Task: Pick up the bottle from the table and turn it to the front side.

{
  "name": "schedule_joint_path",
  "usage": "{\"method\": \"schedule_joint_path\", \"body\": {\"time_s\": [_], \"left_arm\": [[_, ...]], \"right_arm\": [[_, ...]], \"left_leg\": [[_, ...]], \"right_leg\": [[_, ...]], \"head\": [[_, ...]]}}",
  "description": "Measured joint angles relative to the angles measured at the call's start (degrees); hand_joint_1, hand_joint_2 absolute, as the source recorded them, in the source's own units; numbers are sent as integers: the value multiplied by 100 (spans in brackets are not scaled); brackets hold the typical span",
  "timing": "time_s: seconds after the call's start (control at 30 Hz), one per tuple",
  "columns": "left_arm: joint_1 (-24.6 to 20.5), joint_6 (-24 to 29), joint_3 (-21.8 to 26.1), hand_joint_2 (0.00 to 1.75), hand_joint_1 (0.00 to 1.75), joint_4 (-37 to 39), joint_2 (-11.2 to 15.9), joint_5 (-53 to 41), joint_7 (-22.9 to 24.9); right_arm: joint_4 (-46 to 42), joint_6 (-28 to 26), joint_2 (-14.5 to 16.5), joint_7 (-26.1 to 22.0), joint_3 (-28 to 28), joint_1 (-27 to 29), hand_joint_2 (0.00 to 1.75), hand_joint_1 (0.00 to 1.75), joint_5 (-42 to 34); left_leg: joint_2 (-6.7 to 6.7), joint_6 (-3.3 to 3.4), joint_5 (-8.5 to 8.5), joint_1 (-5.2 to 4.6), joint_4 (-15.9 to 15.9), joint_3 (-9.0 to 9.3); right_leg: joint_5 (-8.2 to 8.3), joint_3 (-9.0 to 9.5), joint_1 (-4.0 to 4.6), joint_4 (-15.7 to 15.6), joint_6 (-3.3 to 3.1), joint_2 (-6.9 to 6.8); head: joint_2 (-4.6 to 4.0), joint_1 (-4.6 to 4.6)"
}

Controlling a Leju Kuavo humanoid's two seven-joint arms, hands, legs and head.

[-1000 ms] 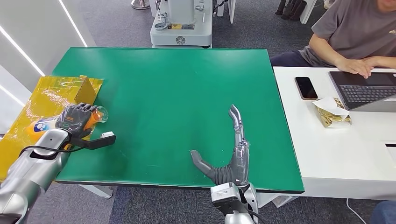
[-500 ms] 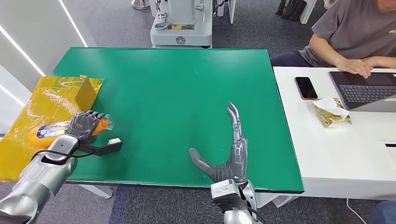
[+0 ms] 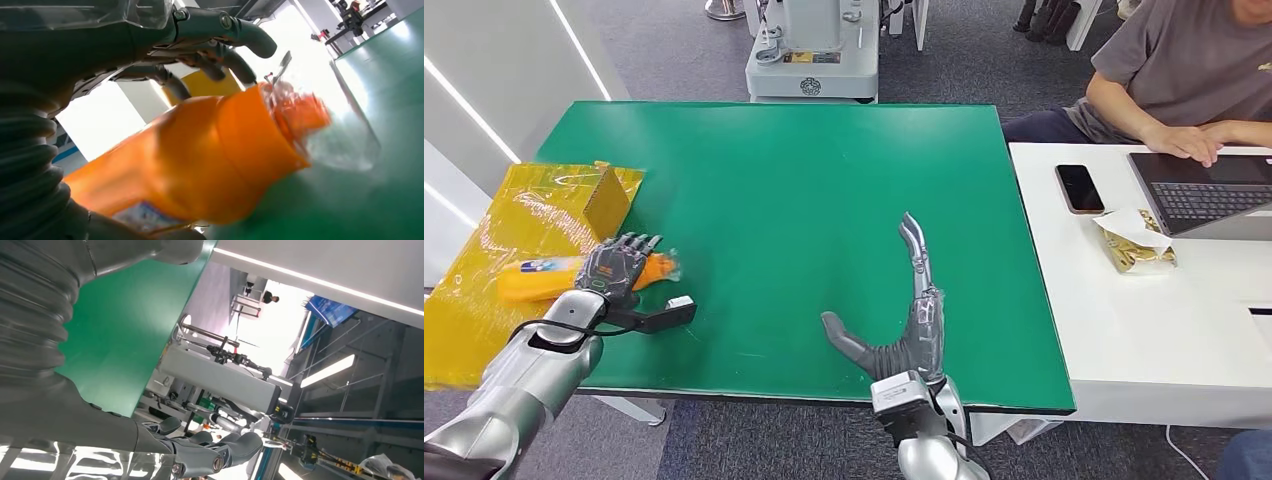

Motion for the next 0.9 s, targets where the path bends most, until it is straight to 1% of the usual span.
{"method": "schedule_joint_path", "body": {"time_s": [0.43, 0.57, 0.63, 0.67, 0.73, 0.8, 0.87, 0.9], "left_arm": [[2, -113, 30, 175, 0, 62, -8, -43, 117], [3, -80, 62, 175, 0, 67, -6, -57, 126], [6, 30, 86, 175, 0, 67, -5, -54, 126], [11, 165, 113, 175, 0, 67, -6, -35, 120], [34, 667, 204, 175, 0, 63, -8, 80, 51], [99, 1376, 372, 175, 0, -21, -21, 286, -177], [280, 1897, 803, 175, 0, -502, -97, 456, -755], [382, 2017, 1119, 175, 0, -846, -173, 521, -1181]], "right_arm": [[185, -29, 0, -110, 61, -93, 175, 0, -173], [238, -38, 0, -124, 87, -152, 175, 0, -228], [260, -41, 0, -131, 93, -176, 175, 0, -262], [270, -43, 0, -140, 97, -187, 175, 0, -284], [286, -46, 0, -160, 102, -200, 175, 0, -312], [296, -46, 0, -169, 104, -204, 175, 0, -308], [299, -48, 0, -167, 104, -203, 175, 0, -307], [303, -48, 0, -166, 104, -204, 175, 0, -309]], "left_leg": [[0, 0, 0, 0, 0, 0], [0, 0, 0, 0, 0, 0], [0, 0, 0, 0, 0, -1], [0, 0, 0, 0, 0, -1], [0, 0, 0, 0, 0, 0], [1, 0, 0, -1, 1, 1], [1, 0, 0, -3, 2, 3], [0, 0, 0, -4, 2, 3]], "right_leg": [[0, 1, 0, 0, 0, 0], [0, 1, 0, 1, 0, 0], [0, 0, 0, 1, 0, 0], [0, 0, 0, 1, 0, 0], [0, 0, 0, 0, 0, 0], [0, -1, 0, 0, 0, 1], [0, -2, -2, -2, 0, 2], [0, -3, -2, -3, 0, 1]], "head": [[0, 1], [0, 0], [0, 0], [0, 0], [0, 0], [0, 1], [0, -1], [0, 0]]}}
